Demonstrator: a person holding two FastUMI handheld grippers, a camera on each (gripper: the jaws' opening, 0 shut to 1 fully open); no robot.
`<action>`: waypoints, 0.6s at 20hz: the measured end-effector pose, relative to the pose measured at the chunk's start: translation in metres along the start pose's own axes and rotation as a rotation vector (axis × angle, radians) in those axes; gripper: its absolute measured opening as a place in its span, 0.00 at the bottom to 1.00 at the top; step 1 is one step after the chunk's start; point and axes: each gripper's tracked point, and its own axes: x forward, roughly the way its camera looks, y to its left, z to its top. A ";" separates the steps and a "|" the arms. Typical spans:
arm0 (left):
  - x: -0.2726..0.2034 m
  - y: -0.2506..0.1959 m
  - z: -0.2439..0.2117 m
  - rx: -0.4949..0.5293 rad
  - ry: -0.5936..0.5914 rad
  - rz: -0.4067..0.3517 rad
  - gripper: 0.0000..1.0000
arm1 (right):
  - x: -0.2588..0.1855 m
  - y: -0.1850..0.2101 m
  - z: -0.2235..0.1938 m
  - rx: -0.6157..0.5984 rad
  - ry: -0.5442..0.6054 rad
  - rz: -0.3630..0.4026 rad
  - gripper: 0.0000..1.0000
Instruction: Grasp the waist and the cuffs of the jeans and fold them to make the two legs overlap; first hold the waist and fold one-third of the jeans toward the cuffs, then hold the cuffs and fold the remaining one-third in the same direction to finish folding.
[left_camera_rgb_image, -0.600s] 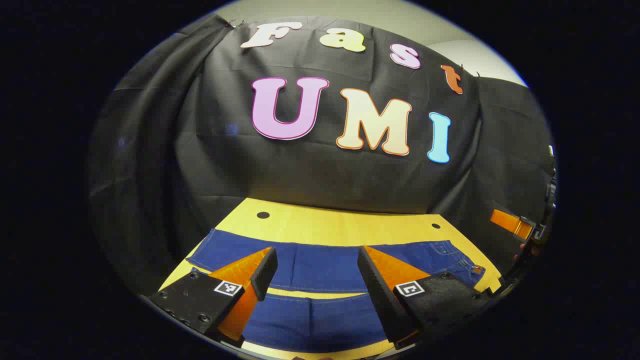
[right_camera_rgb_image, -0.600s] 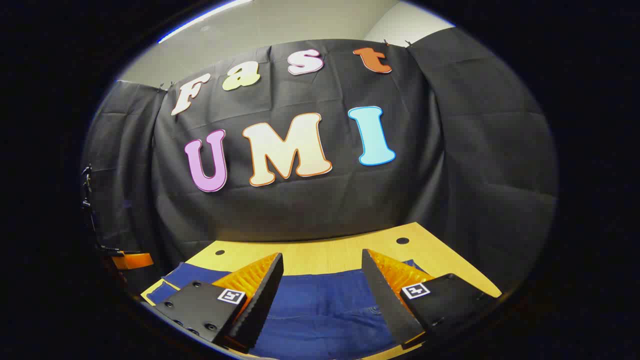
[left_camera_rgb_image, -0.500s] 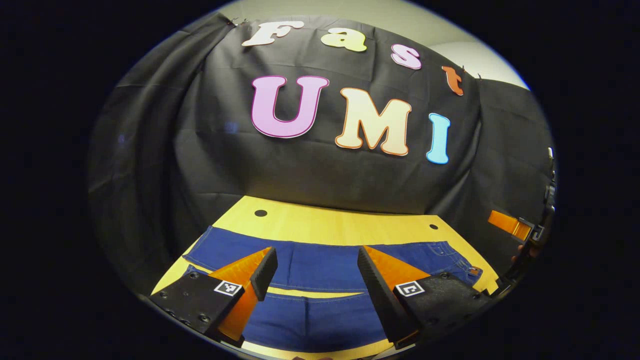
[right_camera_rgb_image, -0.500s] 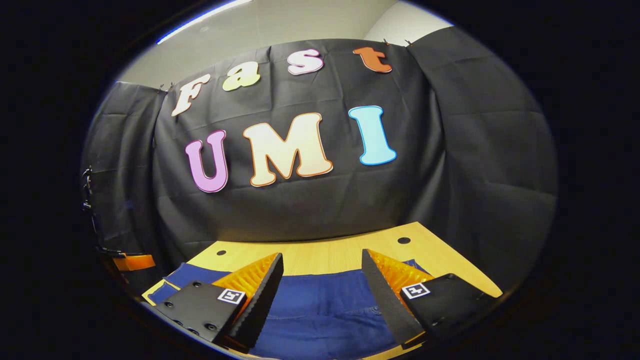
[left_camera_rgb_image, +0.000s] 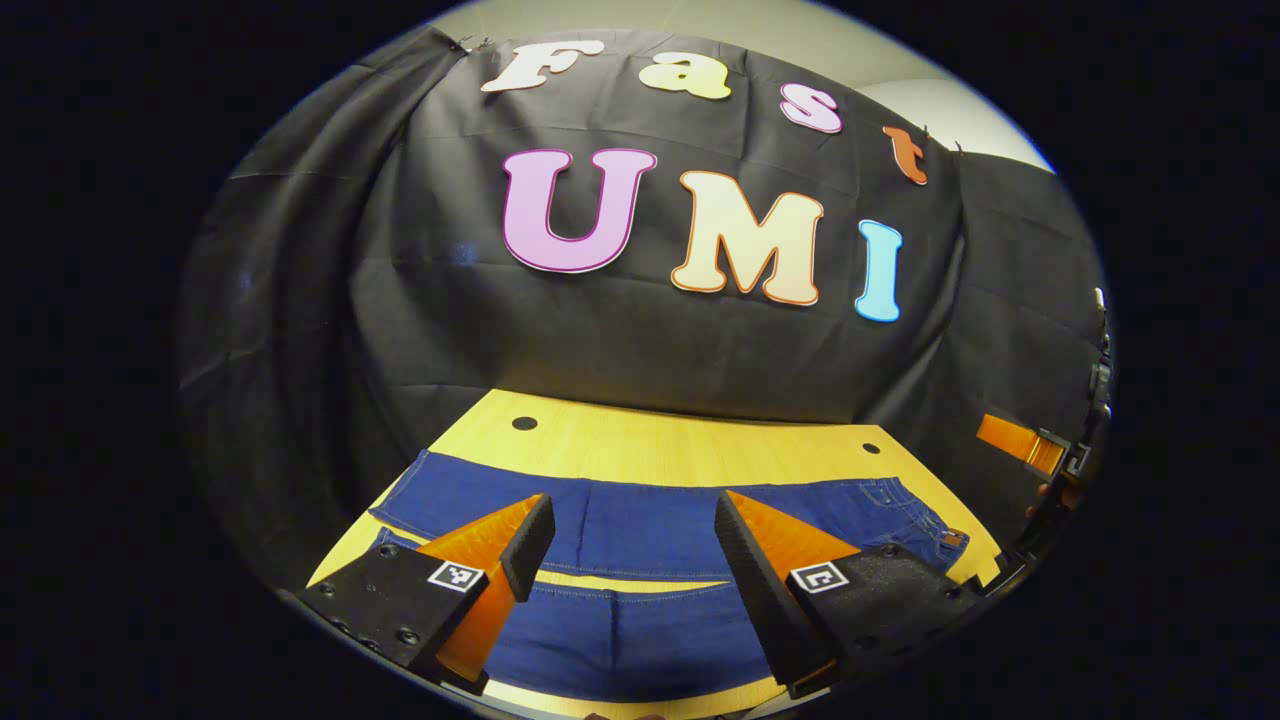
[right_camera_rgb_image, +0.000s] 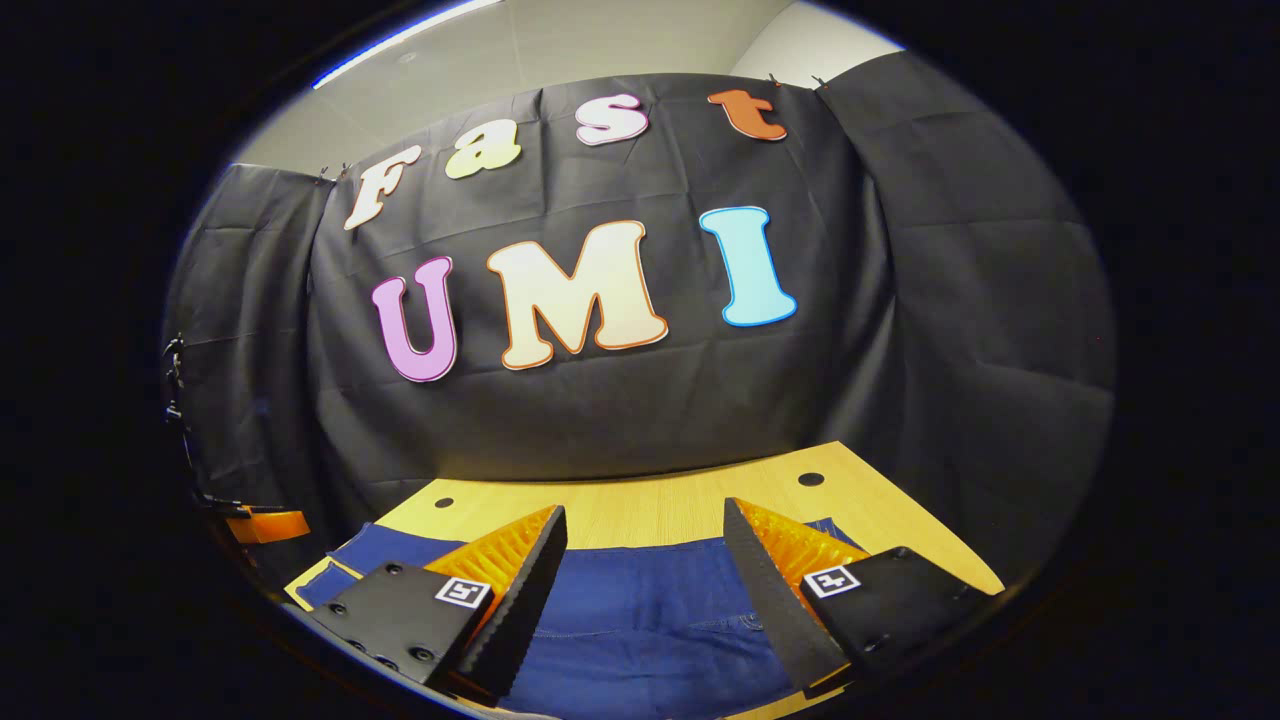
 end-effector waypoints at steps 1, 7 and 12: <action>-0.001 -0.001 -0.001 0.000 0.002 -0.006 0.95 | 0.000 0.001 0.000 -0.001 -0.002 0.000 0.97; -0.003 0.009 0.001 0.031 0.001 0.000 0.95 | -0.006 0.008 -0.009 -0.010 0.013 0.004 0.97; -0.007 0.033 -0.015 0.012 0.036 -0.027 0.95 | -0.016 0.012 -0.018 -0.023 0.032 -0.006 0.97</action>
